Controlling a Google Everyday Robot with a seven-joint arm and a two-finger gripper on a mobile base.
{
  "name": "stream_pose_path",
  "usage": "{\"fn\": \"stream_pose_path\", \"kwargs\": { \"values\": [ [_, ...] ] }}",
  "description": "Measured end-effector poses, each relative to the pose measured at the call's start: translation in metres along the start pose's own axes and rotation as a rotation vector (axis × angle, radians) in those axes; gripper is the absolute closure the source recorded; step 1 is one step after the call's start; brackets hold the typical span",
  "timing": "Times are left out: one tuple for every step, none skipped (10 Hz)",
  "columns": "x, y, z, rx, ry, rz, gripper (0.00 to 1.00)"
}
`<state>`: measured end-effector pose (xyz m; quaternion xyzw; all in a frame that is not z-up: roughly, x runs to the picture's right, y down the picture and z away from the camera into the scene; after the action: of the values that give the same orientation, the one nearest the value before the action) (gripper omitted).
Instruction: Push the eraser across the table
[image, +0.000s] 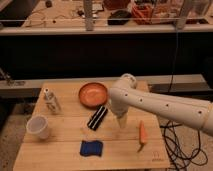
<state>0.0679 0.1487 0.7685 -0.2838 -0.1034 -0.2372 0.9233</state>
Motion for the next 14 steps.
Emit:
{"fn": "stream_pose_path", "kwargs": {
  "values": [
    [0.000,0.000,0.002,-0.001,-0.001,-0.002,0.20],
    [-0.001,-0.001,0.003,0.000,-0.002,-0.004,0.20],
    [-0.001,-0.002,0.005,-0.001,-0.003,-0.006,0.20],
    [-0.001,-0.002,0.007,-0.002,-0.004,-0.007,0.20],
    [-0.001,-0.004,0.009,-0.001,-0.003,-0.011,0.20],
    [-0.002,-0.005,0.010,-0.001,-0.006,-0.014,0.20],
    [-0.001,-0.005,0.012,-0.002,-0.008,-0.014,0.20],
    [-0.002,-0.006,0.013,-0.003,-0.010,-0.015,0.20],
    [-0.002,-0.007,0.014,-0.004,-0.011,-0.018,0.20],
    [-0.003,-0.008,0.016,-0.004,-0.014,-0.019,0.25],
    [-0.003,-0.009,0.017,-0.004,-0.015,-0.021,0.34],
    [-0.003,-0.010,0.018,-0.005,-0.016,-0.023,0.44],
    [-0.003,-0.010,0.020,-0.006,-0.019,-0.022,0.56],
    [-0.003,-0.010,0.021,-0.006,-0.021,-0.022,0.64]
  ]
}}
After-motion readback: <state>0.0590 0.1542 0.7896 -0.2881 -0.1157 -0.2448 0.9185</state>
